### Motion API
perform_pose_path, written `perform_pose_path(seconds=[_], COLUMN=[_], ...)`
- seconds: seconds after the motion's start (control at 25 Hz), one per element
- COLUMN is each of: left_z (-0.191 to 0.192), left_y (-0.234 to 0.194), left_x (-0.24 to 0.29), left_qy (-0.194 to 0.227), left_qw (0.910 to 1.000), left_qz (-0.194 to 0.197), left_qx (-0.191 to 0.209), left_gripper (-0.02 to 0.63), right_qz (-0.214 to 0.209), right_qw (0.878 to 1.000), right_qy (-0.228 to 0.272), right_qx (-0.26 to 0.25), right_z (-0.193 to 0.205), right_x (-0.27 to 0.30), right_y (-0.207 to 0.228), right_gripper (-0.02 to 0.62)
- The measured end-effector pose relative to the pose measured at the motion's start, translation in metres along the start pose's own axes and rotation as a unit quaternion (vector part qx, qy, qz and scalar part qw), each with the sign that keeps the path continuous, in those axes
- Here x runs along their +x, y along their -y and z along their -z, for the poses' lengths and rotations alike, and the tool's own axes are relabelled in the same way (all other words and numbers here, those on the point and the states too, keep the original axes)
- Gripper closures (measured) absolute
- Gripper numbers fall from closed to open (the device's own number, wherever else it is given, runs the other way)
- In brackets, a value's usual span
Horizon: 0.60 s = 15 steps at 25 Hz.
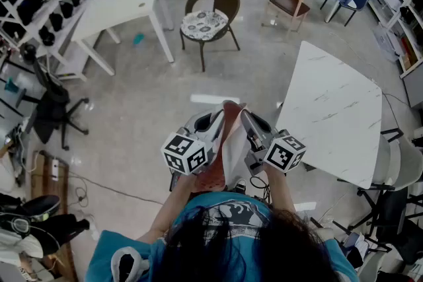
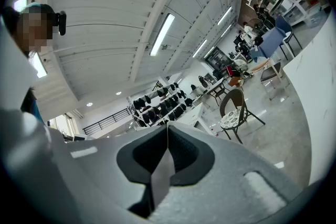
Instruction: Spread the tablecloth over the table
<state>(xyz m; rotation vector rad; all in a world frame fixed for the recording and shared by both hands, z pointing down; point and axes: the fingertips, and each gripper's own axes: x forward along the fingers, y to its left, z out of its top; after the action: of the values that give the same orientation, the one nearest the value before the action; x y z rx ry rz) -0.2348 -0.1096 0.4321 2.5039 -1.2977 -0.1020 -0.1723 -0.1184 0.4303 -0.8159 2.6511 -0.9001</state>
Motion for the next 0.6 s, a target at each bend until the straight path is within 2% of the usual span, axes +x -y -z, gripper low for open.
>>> perform_pose_path(seconds=[0.6], left_z=[-0.0031], left_y=[-0.0067], left_x=[0.0052], left_qy=[0.001], left_qw=[1.0000], left_qz=[-0.002], left_qx=[-0.008], left_gripper=[0.584], right_qz=[0.009], right_qw=[1.000], right_qy=[-0.011], right_qx=[0.004], right_z=[0.0022], right_x=[0.0018], right_y=[0.0064], right_gripper=[0.588])
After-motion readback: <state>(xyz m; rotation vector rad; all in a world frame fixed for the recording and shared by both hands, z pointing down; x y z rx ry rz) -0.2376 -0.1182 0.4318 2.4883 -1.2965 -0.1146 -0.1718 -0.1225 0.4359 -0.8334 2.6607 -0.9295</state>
